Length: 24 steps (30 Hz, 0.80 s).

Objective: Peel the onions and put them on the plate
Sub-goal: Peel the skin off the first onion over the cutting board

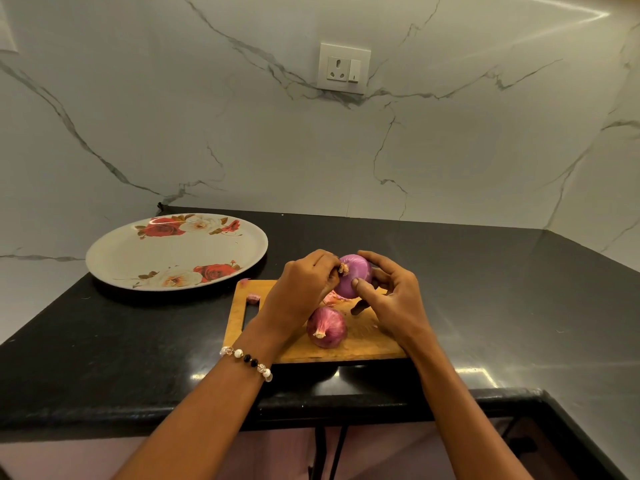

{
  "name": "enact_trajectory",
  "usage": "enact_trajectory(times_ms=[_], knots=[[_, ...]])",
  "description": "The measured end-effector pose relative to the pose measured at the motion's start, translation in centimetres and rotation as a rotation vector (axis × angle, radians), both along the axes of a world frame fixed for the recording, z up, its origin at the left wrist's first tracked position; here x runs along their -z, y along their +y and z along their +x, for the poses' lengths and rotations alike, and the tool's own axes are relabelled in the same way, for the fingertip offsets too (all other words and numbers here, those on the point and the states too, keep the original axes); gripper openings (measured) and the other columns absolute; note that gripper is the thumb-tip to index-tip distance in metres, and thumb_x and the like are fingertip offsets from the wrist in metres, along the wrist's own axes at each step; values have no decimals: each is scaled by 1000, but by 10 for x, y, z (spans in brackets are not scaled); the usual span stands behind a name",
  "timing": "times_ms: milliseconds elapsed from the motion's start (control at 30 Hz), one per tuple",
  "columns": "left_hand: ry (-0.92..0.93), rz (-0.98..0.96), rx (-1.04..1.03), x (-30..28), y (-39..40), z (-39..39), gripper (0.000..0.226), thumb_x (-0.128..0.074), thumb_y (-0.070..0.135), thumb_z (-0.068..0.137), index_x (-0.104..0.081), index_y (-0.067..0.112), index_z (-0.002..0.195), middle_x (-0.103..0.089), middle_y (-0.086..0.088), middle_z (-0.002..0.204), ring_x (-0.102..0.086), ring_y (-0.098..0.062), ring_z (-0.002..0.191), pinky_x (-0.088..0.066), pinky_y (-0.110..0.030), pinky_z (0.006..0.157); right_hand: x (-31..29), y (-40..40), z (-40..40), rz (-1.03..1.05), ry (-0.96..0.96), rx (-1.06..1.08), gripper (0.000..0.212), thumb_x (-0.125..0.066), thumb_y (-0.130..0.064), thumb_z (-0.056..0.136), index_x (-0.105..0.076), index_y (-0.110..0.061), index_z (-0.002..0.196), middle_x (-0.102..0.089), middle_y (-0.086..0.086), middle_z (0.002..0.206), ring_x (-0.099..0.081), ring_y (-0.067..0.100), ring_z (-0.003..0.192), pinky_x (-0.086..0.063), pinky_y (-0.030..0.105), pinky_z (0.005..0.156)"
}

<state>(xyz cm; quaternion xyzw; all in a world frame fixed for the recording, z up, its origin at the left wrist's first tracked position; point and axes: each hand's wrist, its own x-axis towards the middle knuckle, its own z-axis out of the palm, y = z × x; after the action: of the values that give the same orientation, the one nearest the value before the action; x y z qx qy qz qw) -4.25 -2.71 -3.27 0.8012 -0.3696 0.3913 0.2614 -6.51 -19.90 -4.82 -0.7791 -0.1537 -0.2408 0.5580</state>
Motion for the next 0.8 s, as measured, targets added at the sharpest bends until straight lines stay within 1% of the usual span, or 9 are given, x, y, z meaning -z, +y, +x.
enact_trajectory(times_ms=[100, 200, 267, 367, 467, 567, 633, 700, 800], knots=[[0, -8, -23, 1, -1, 1, 17, -75, 4, 75, -67, -2, 89, -68, -13, 80, -67, -21, 67, -56, -23, 61, -1, 1, -1, -16, -3, -2, 48, -76, -7, 84, -57, -22, 125, -68, 3, 114, -71, 23, 95, -63, 41, 70], [22, -22, -34, 1, -2, 2, 17, -75, 6, 76, -66, -1, 89, -67, -13, 81, -67, -21, 67, -56, -23, 60, -2, 2, -2, -4, -10, -4, 49, -77, -6, 82, -57, -23, 124, -68, 1, 113, -71, 22, 94, -63, 38, 68], [35, -34, -43, 1, -3, 3, 17, -74, 7, 77, -66, -2, 90, -67, -14, 82, -66, -22, 68, -55, -23, 61, -2, 3, -2, 12, -11, -5, 50, -77, -5, 82, -57, -23, 123, -68, -3, 110, -71, 21, 93, -63, 34, 67], [72, -73, -46, 1, -4, 3, 16, -71, 8, 80, -65, -1, 91, -65, -14, 84, -65, -21, 70, -50, -18, 64, -3, 4, -3, 26, -15, -12, 50, -78, -5, 81, -57, -23, 123, -68, -5, 110, -71, 19, 94, -62, 32, 68], [89, -104, -47, 1, -5, 4, 14, -69, 9, 82, -64, 1, 92, -64, -12, 86, -63, -19, 72, -45, -14, 65, -5, 6, -3, 24, -22, -17, 50, -79, -6, 81, -56, -26, 121, -66, -8, 110, -69, 11, 96, -60, 25, 69], [97, -117, -49, 1, -6, 3, 14, -68, 9, 83, -63, 1, 94, -63, -12, 89, -62, -17, 74, -44, -11, 66, -5, 5, -3, -13, -26, -3, 52, -81, -11, 80, -54, -28, 121, -63, -12, 111, -67, 12, 96, -59, 23, 74], [99, -120, -46, 0, -6, 3, 15, -68, 9, 83, -62, 1, 95, -63, -12, 91, -62, -16, 76, -43, -10, 68, -4, 6, -3, -22, -10, -25, 55, -82, -15, 79, -51, -30, 123, -61, -10, 115, -67, 17, 99, -61, 27, 75], [84, -100, -37, 0, -7, 3, 17, -68, 8, 83, -62, 0, 96, -63, -14, 94, -63, -18, 77, -45, -13, 70, -4, 8, -3, -51, 0, -63, 62, -80, -22, 77, -48, -33, 129, -59, -10, 122, -67, 16, 102, -61, 28, 78], [67, -83, -47, 1, -8, 4, 17, -67, 6, 84, -61, -2, 98, -60, -16, 101, -64, -19, 80, -47, -16, 71, -5, 10, -3, -143, -31, -77, 63, -72, -28, 77, -46, -36, 134, -54, -20, 126, -64, 12, 107, -58, 26, 86]])
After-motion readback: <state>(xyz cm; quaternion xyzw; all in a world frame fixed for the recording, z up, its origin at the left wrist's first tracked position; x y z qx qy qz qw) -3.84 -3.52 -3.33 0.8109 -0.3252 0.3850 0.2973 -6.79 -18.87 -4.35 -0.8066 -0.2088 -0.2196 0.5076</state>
